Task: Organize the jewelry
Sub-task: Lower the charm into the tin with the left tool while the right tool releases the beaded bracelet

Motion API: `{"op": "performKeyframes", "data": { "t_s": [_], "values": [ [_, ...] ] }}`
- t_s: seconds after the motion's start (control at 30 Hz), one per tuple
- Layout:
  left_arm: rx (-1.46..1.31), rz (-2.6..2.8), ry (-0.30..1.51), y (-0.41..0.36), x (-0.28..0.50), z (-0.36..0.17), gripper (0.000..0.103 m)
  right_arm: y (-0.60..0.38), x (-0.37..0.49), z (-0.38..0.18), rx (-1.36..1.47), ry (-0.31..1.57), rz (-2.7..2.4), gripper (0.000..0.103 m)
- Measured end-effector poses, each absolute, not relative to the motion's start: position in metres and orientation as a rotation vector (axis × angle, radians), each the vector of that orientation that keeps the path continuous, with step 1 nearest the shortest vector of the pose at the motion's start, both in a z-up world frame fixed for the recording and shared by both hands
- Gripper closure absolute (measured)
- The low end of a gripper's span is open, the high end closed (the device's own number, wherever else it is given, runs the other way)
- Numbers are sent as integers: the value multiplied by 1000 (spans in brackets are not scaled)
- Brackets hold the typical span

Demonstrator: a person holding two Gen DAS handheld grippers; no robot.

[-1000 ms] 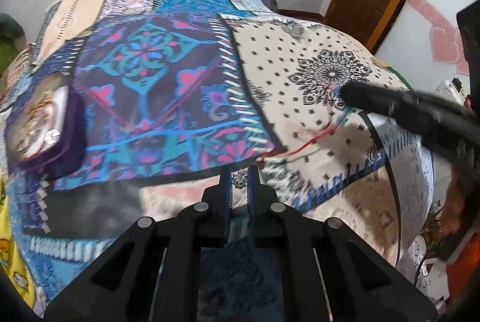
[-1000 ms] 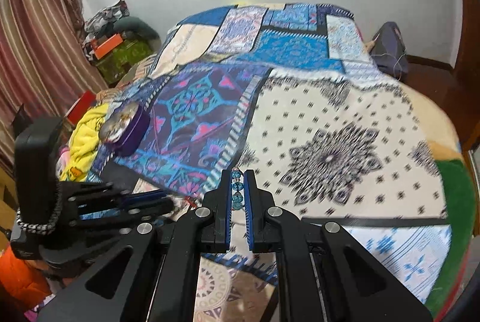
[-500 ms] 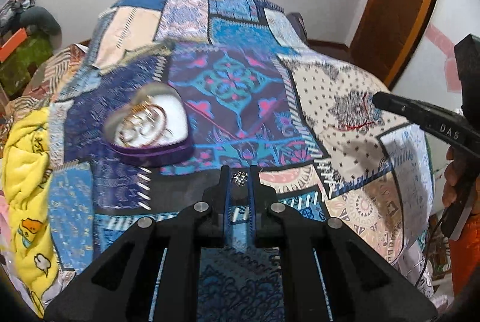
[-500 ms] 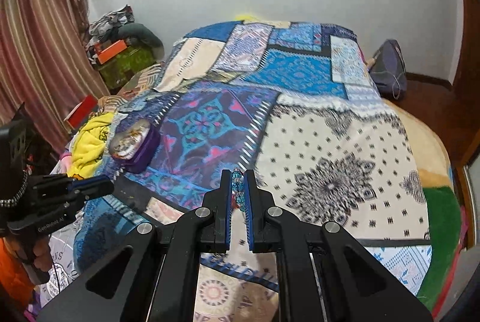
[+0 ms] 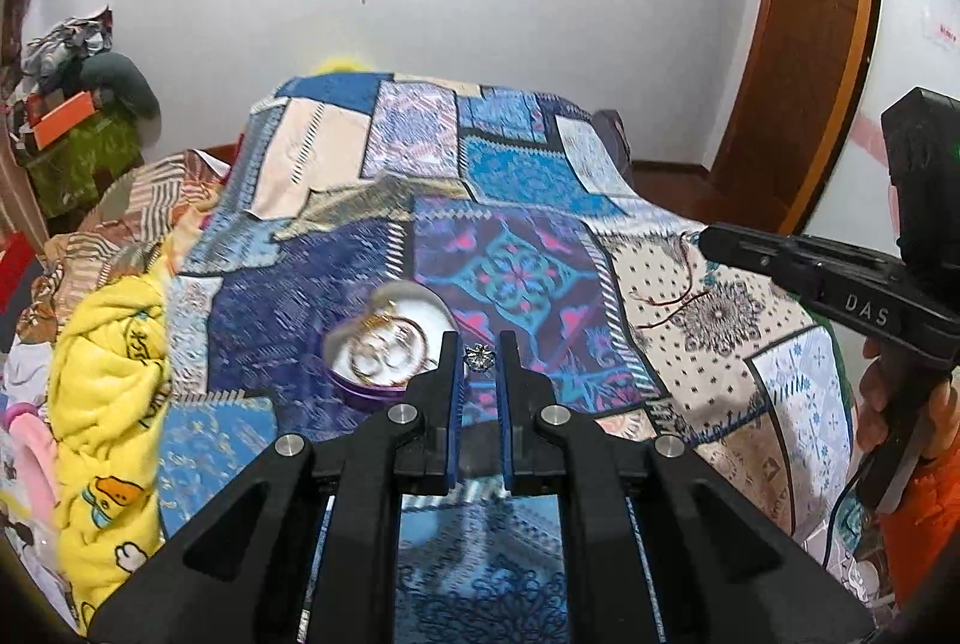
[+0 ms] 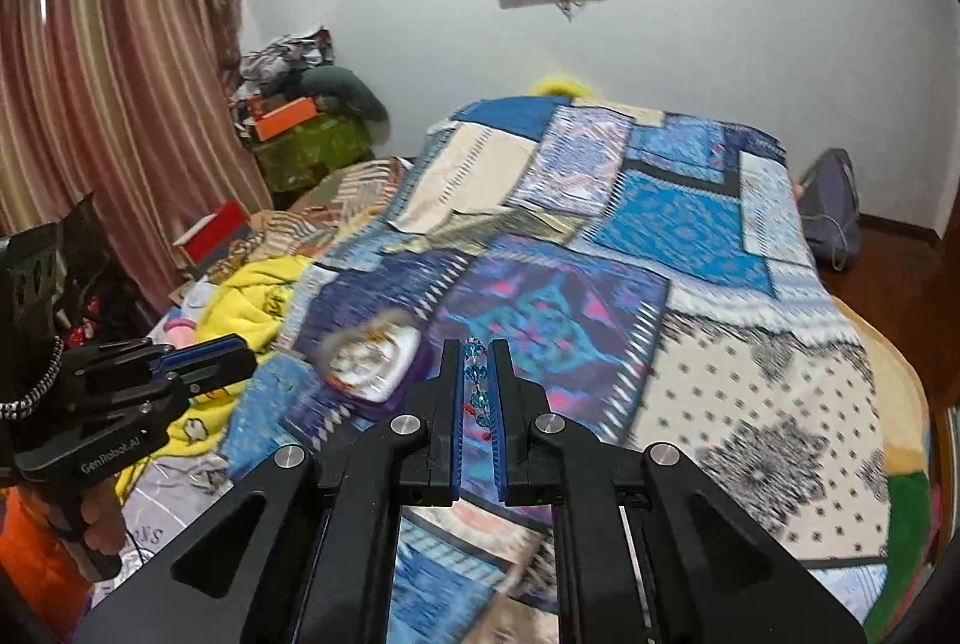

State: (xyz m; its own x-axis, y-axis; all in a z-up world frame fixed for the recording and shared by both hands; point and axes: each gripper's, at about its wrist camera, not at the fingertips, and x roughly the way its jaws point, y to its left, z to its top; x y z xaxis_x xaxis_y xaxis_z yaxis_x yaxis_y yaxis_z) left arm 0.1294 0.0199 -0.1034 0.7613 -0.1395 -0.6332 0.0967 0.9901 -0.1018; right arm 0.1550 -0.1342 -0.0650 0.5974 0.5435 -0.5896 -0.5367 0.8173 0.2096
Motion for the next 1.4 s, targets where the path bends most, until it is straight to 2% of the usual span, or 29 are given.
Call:
{"op": "performKeyframes", "data": {
  "t_s": [0.57, 1.4],
  "values": [
    [-116, -62, 654, 76, 141, -104, 94, -45, 172, -49, -24, 642, 767, 96],
    [-195, -133, 774, 85, 195, -166, 94, -15, 219, -124, -61, 840, 760, 96]
  ]
}}
